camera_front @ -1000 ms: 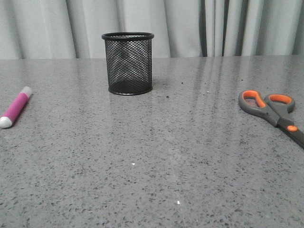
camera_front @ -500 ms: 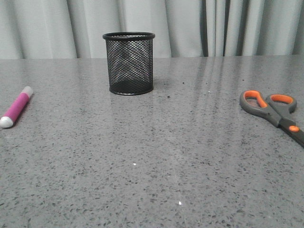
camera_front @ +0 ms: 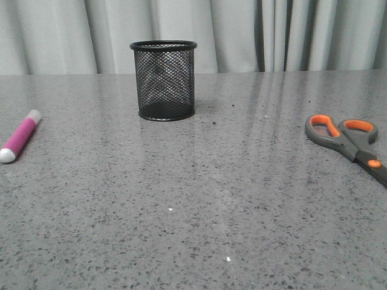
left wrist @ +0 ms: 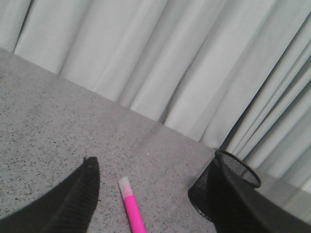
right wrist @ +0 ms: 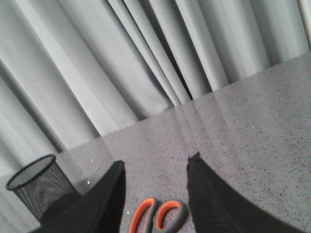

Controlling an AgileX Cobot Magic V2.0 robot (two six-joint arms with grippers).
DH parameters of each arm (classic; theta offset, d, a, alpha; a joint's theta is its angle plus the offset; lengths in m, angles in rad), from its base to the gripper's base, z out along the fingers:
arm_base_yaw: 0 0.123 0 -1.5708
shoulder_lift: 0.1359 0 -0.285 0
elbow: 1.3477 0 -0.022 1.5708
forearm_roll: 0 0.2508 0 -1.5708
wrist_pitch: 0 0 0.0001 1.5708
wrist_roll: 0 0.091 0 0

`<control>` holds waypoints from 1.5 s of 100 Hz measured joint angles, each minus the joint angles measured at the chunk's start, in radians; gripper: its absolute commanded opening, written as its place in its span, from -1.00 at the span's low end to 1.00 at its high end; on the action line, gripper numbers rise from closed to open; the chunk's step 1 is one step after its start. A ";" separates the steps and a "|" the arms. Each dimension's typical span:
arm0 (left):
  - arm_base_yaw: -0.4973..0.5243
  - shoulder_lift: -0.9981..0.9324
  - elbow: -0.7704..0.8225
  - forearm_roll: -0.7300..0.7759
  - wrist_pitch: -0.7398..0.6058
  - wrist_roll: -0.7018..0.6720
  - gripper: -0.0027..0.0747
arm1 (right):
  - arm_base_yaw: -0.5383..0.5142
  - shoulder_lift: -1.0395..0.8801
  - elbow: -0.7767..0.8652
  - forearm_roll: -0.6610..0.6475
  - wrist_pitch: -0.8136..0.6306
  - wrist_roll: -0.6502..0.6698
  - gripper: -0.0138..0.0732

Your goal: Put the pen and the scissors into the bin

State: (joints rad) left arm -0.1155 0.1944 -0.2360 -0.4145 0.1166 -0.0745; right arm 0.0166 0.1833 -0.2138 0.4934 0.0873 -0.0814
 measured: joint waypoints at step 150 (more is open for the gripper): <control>-0.100 1.550 -1.096 0.228 0.862 -0.003 -0.54 | 0.024 0.343 -0.311 -0.049 0.370 0.000 0.00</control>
State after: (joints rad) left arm -0.2152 1.7443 -1.3322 -0.1863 0.9787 -0.0775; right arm 0.0407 0.5262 -0.5253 0.4439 0.4574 -0.0814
